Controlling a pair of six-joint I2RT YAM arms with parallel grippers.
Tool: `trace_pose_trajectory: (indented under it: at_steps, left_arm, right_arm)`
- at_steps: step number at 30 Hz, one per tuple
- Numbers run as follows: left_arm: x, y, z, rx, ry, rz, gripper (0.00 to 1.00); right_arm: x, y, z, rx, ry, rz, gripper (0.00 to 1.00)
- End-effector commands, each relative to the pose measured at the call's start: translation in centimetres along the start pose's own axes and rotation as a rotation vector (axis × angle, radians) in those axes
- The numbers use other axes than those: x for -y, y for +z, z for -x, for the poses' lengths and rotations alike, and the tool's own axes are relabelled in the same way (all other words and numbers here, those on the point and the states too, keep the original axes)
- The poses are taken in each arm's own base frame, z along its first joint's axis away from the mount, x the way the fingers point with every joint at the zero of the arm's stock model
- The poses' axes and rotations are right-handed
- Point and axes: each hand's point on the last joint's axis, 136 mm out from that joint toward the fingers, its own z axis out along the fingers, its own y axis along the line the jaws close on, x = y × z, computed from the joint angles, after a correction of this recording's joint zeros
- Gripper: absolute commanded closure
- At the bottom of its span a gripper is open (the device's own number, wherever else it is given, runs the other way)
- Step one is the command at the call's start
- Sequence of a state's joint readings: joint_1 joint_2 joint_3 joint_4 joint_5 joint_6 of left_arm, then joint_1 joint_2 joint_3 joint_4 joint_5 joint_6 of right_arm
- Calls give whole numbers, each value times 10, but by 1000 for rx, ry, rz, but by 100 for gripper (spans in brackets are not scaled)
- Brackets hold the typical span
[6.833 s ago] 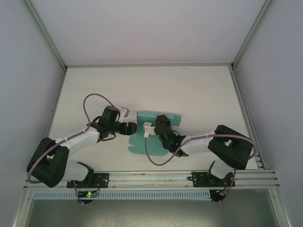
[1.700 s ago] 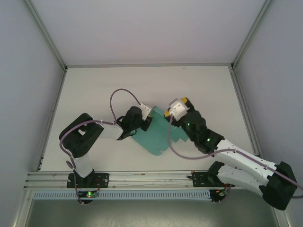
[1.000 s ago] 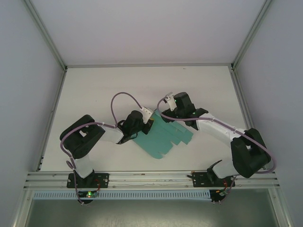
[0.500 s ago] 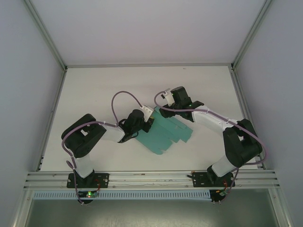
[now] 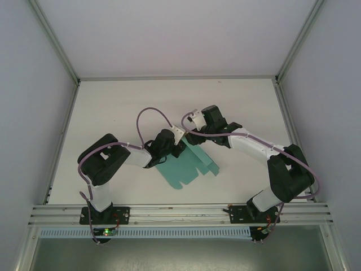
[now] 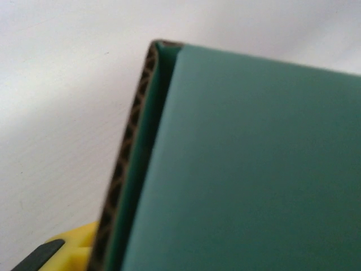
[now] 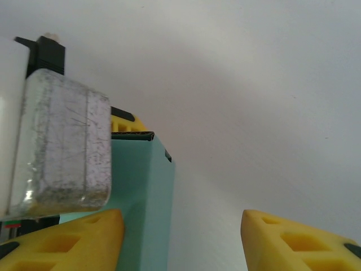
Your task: Assemble paper box
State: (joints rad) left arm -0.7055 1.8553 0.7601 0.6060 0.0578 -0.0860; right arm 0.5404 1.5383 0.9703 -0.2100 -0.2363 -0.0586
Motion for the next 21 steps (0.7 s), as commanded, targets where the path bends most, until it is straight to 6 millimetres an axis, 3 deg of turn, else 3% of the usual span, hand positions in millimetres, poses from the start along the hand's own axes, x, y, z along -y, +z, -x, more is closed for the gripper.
trace_pose_trajectory:
  at_steps: [1, 11, 15, 17, 18, 21]
  left_arm:
    - [5, 3, 26, 75, 10, -42, 68]
    - [-1, -1, 47, 165, 42, -67, 64]
    - [-1, 2, 51, 175, 50, -75, 69]
    - [-3, 1, 56, 204, 49, -68, 80]
    - [-5, 0, 59, 223, 40, -58, 97]
    - [-6, -1, 65, 247, -8, -54, 100]
  right_arm:
    - [-13, 9, -44, -147, -11, 55, 42]
    - [-10, 17, -53, -177, 9, 57, 43]
    - [-11, 20, -54, -183, 9, 70, 43]
    - [-10, 21, -56, -191, 11, 73, 43]
    - [-9, 22, -57, -192, 14, 71, 43]
    - [-5, 20, -56, -183, 26, 48, 38]
